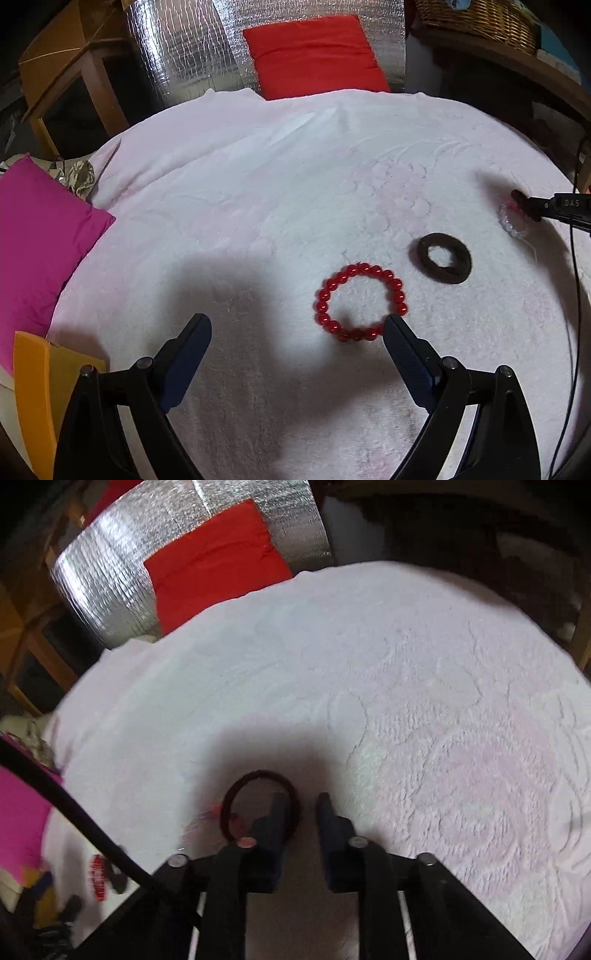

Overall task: Organize jewelry
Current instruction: 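Close the right tool on the dark red ring with clear bead bracelet, then grasp the dark brown ring with the left tool while the right tool holds its ring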

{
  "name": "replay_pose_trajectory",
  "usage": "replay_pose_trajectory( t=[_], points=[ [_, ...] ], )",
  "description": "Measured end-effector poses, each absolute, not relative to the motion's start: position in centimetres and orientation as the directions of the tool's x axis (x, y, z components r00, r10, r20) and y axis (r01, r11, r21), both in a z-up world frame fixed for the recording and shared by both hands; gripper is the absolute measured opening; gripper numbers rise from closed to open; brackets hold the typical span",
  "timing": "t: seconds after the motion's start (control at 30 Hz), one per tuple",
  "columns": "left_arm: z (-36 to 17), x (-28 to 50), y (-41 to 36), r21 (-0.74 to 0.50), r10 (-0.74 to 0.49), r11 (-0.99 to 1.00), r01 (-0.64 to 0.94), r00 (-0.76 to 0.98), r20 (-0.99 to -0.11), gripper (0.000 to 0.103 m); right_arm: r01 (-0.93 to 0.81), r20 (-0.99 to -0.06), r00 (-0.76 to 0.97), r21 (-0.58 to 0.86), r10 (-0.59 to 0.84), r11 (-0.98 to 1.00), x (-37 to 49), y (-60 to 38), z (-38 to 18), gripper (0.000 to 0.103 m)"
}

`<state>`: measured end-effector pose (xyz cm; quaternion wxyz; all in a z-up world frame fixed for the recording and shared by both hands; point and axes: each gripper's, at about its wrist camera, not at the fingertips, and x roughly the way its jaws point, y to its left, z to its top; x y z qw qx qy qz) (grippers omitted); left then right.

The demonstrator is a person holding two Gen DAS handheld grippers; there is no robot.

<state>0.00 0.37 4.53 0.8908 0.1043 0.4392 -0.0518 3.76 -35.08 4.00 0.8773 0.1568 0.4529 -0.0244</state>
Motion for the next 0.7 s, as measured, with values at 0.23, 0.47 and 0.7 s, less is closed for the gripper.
replay_pose_trajectory(
  t=[0.23,0.47,0.7],
  points=[
    [4.9,0.0,0.4,0.106,-0.038,0.975,0.194,0.618,-0.785,0.094,0.165,-0.793,0.599,0.259,0.112,0.952,2.7,-35.4,4.5,0.006],
    [5.7,-0.7,-2.6,0.088,-0.118,0.957,0.276,0.649,-0.752,0.094,0.161,-0.767,0.61,0.366,0.199,0.917,1.2,-37.4,5.3,0.006],
    [5.6,0.2,-5.9,0.042,-0.179,0.948,0.316,0.636,-0.751,0.094,0.167,-0.743,0.612,0.457,0.272,0.874,-0.7,-39.2,5.7,0.006]
  ],
)
